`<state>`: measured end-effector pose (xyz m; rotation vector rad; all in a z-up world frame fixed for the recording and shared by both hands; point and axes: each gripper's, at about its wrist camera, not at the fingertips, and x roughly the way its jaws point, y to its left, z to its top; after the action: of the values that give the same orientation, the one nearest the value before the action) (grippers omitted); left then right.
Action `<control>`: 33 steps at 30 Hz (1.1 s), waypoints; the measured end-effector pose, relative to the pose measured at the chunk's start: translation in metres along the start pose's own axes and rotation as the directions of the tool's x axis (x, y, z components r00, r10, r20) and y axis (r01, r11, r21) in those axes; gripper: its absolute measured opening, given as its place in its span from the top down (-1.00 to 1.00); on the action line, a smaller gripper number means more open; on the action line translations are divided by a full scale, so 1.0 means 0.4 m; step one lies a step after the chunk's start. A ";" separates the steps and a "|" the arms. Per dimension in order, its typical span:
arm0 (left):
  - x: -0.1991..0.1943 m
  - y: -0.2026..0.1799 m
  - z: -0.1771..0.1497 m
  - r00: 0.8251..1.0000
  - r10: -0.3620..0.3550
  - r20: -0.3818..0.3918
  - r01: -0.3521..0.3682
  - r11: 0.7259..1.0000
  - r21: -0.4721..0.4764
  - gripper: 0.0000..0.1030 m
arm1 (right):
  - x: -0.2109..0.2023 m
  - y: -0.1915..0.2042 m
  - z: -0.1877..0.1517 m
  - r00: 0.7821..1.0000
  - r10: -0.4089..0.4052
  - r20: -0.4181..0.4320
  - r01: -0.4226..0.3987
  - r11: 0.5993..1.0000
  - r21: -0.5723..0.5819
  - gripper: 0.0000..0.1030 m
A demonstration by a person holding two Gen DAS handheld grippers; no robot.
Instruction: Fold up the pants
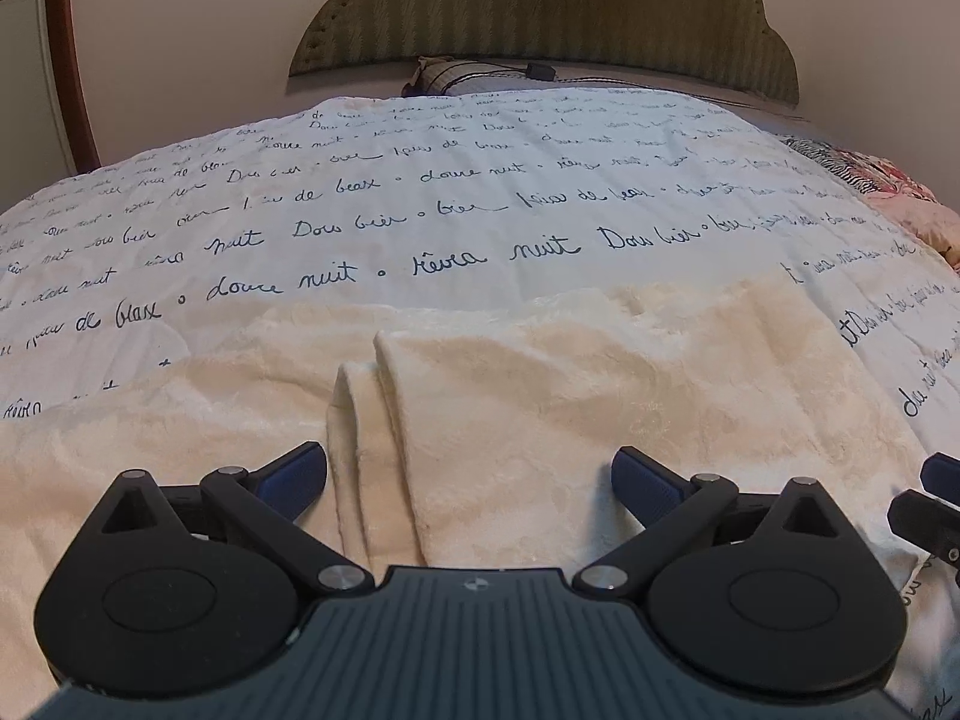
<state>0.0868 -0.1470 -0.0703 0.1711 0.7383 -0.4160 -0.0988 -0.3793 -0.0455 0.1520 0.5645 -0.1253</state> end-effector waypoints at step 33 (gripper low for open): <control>-0.210 0.344 -0.136 0.988 0.155 0.009 -0.150 0.966 -0.209 -1.00 | -0.001 0.298 0.025 0.989 0.143 -0.049 -0.149 0.974 -0.172 0.22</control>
<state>0.0563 0.0193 -0.0516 0.0253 0.7336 -0.1916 -0.0749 -0.2642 -0.0239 0.0242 0.5956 0.0708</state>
